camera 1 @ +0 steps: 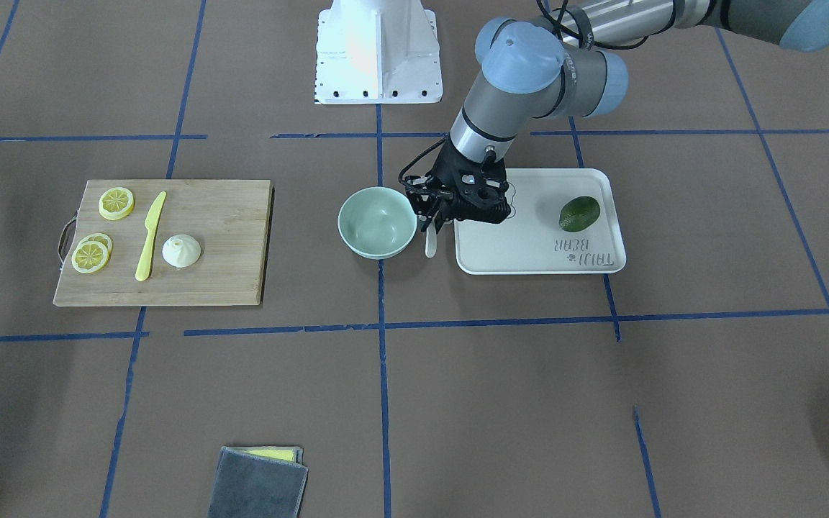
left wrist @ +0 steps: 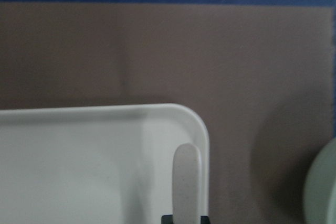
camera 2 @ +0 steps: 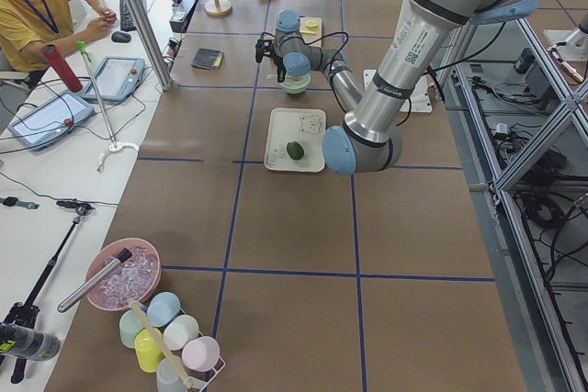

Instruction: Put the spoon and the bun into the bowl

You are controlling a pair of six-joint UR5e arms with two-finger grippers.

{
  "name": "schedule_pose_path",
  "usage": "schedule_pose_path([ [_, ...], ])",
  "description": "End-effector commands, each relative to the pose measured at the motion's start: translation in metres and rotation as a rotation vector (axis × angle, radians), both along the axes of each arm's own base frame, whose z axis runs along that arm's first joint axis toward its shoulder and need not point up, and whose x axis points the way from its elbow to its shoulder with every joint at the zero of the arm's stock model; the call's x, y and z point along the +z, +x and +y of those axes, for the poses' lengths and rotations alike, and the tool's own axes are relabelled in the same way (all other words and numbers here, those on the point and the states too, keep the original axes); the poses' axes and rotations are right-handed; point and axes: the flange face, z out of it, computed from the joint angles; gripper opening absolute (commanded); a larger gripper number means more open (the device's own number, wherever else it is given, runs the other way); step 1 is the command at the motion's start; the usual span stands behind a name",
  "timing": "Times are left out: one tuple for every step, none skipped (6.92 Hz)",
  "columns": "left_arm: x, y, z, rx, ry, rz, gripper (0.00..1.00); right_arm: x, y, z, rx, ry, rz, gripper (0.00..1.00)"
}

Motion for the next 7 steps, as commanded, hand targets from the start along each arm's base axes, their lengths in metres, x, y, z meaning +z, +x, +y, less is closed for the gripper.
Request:
schedule_pose_path([
  [-0.009, 0.029, -0.005, -0.009, -0.001, 0.056, 0.0, -0.023, -0.048, 0.011, 0.042, -0.023, -0.046, 1.0],
  [-0.012, 0.051, 0.001, -0.04, -0.01, 0.076, 0.0, -0.03, -0.058, 0.014, 0.064, -0.019, -0.065, 1.0],
  [-0.007, 0.067, 0.012, -0.04, -0.007, 0.064, 0.0, -0.031, -0.063, 0.016, 0.069, -0.036, -0.067, 1.0],
  [-0.007, 0.072, 0.02, -0.025, 0.005, 0.073, 0.22, -0.032, -0.073, 0.019, 0.055, -0.042, -0.068, 1.0],
  [-0.005, 0.072, 0.02, -0.028, 0.013, 0.079, 0.62, -0.042, -0.085, 0.02, 0.058, -0.058, -0.077, 1.0],
  [-0.005, 0.07, 0.016, -0.068, 0.034, 0.072, 0.83, -0.065, -0.11, 0.033, 0.075, -0.094, -0.09, 1.0],
  [-0.006, 0.057, 0.002, -0.081, 0.062, 0.068, 0.82, -0.096, -0.15, 0.059, 0.125, -0.101, -0.068, 1.0],
])
